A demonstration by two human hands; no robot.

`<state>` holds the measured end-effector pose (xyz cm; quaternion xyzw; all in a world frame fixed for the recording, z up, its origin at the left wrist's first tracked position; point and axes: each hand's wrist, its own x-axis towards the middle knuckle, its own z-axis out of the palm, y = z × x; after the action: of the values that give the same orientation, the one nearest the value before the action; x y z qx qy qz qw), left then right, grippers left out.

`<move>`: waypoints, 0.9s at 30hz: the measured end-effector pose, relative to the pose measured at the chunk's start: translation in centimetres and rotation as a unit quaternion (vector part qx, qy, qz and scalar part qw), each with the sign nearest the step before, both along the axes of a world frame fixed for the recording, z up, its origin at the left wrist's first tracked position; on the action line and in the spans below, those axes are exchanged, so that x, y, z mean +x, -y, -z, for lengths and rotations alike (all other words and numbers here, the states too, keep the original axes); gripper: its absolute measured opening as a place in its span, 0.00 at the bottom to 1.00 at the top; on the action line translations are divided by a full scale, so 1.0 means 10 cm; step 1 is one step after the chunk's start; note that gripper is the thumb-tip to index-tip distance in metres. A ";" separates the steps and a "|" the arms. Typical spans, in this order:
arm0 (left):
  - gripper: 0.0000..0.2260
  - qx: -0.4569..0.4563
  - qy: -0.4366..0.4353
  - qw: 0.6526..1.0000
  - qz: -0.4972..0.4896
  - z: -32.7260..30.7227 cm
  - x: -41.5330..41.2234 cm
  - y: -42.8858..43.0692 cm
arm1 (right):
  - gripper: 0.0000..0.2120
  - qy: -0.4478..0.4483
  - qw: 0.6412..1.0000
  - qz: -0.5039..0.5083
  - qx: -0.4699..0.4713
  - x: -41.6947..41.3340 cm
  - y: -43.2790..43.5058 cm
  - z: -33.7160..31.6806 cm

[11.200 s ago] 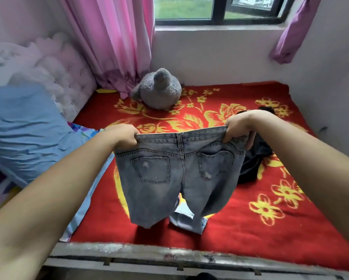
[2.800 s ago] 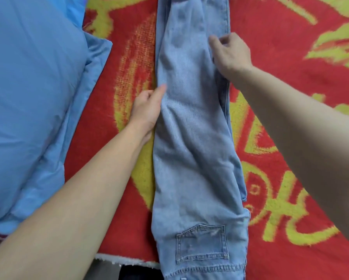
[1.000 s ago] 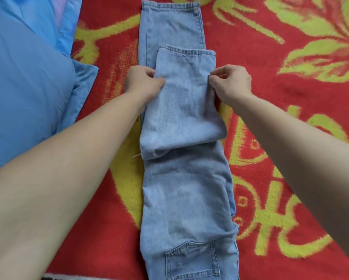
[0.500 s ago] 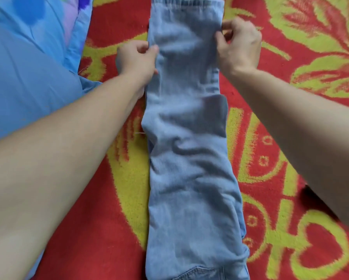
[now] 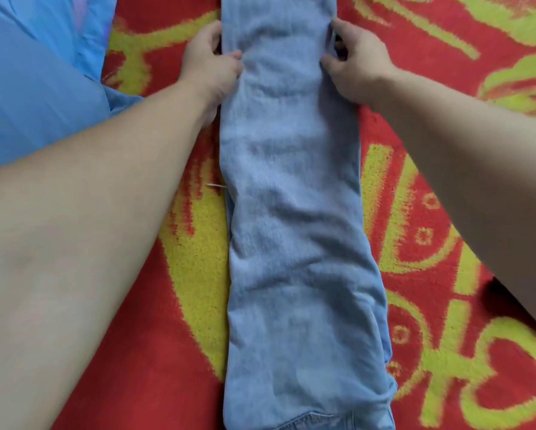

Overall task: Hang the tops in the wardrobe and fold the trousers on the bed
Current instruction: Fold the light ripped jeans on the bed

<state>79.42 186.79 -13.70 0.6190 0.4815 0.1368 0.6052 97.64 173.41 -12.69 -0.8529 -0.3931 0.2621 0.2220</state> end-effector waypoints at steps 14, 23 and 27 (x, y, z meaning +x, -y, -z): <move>0.12 0.171 -0.171 0.963 -0.117 -0.04 -1.57 2.27 | 0.15 -0.217 0.917 0.319 0.098 -1.29 1.97 0.00; 0.17 0.042 -0.304 0.952 0.002 -0.25 -2.47 3.39 | 0.20 -0.149 0.949 0.264 -0.083 -2.28 3.65 -0.27; 0.22 -0.011 -0.305 0.949 -0.074 -0.39 -2.76 3.94 | 0.27 -0.183 0.941 0.263 -0.108 -2.61 4.05 -0.31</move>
<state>51.79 147.37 -9.77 0.5870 0.6894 -0.0196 0.4240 71.52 132.95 -9.55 -0.8821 -0.0768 0.3867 0.2578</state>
